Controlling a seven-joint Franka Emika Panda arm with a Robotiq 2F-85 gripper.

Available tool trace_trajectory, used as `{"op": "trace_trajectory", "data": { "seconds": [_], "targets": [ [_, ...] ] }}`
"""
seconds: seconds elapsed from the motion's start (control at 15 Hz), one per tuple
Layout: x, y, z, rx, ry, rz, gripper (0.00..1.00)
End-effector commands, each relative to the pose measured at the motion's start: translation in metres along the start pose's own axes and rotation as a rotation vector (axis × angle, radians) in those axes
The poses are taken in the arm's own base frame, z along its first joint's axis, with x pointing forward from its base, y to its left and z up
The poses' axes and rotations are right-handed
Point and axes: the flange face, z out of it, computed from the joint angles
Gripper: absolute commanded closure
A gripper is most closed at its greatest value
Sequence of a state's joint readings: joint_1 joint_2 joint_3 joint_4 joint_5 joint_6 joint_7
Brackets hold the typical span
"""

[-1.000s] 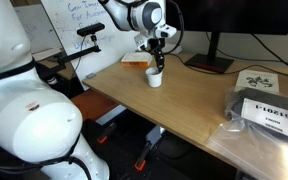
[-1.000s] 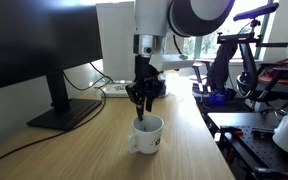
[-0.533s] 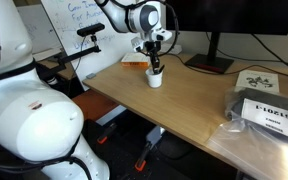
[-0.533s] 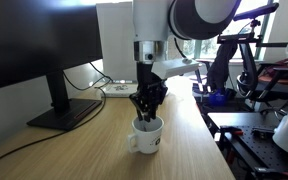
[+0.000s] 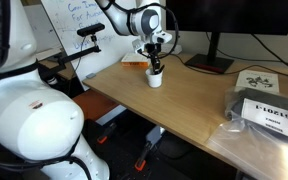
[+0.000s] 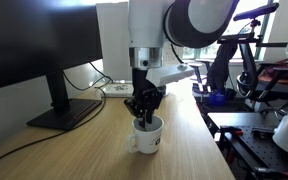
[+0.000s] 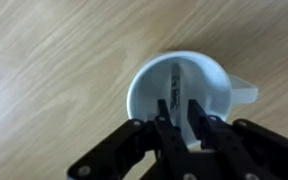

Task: Place the marker on the desk

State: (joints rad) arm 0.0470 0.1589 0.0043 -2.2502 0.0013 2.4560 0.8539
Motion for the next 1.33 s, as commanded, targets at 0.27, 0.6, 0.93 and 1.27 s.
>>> {"op": "trace_trajectory", "data": {
  "seconds": [0.27, 0.6, 0.93, 1.27],
  "targets": [
    [0.008, -0.003, 0.017, -0.005, 0.065, -0.045, 0.94],
    [0.002, -0.001, 0.001, -0.02, 0.074, -0.132, 0.96],
    [0.005, 0.027, -0.077, -0.031, -0.005, -0.13, 0.96],
    [0.034, 0.096, -0.107, -0.094, -0.163, -0.093, 0.96]
  ]
}}
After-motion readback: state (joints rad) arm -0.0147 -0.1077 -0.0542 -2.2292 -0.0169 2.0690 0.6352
